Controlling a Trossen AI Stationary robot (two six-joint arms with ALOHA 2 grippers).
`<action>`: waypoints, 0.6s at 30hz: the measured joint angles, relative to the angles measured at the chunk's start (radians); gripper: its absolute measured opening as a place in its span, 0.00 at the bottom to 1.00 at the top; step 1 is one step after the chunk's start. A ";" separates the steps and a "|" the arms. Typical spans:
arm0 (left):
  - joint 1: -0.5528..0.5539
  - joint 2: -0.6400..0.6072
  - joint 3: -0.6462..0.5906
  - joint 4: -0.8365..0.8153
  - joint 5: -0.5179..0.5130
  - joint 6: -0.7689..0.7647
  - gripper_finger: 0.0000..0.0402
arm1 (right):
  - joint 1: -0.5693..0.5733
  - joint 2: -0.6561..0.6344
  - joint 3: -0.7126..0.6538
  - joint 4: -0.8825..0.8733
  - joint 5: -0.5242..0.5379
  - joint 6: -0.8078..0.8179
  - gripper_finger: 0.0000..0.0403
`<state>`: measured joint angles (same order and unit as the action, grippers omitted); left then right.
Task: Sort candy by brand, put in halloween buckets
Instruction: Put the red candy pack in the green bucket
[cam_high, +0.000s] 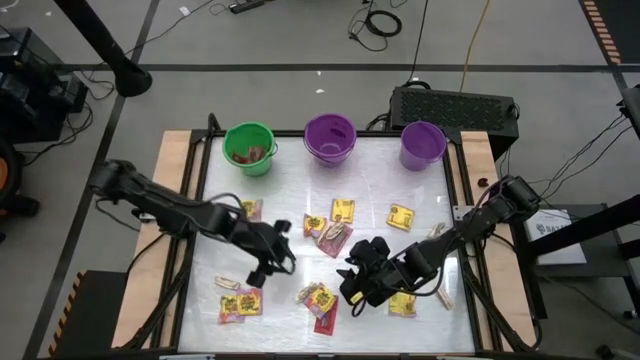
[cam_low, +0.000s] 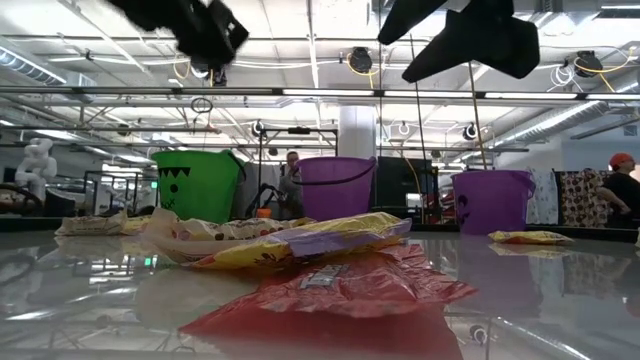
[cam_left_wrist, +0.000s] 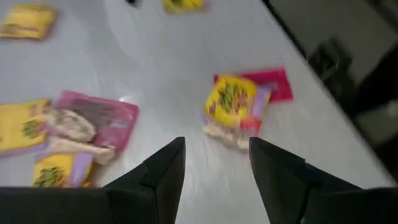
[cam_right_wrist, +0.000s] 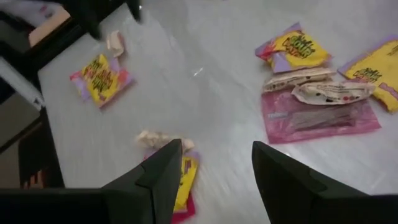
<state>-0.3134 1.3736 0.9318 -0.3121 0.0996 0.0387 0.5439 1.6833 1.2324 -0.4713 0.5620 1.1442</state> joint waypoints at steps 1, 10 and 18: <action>-0.004 0.032 0.000 0.003 -0.005 0.032 0.46 | 0.003 0.000 0.000 0.000 -0.024 -0.022 0.46; -0.003 0.160 -0.001 0.001 -0.090 0.024 0.46 | 0.042 0.128 0.000 0.207 -0.372 -0.448 0.46; -0.002 0.149 0.000 -0.005 -0.131 0.022 0.46 | 0.067 0.299 0.000 0.542 -0.411 -0.743 0.46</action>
<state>-0.3149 1.5227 0.9314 -0.3170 -0.0315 0.0612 0.6112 1.9826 1.2320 0.0706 0.1505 0.4011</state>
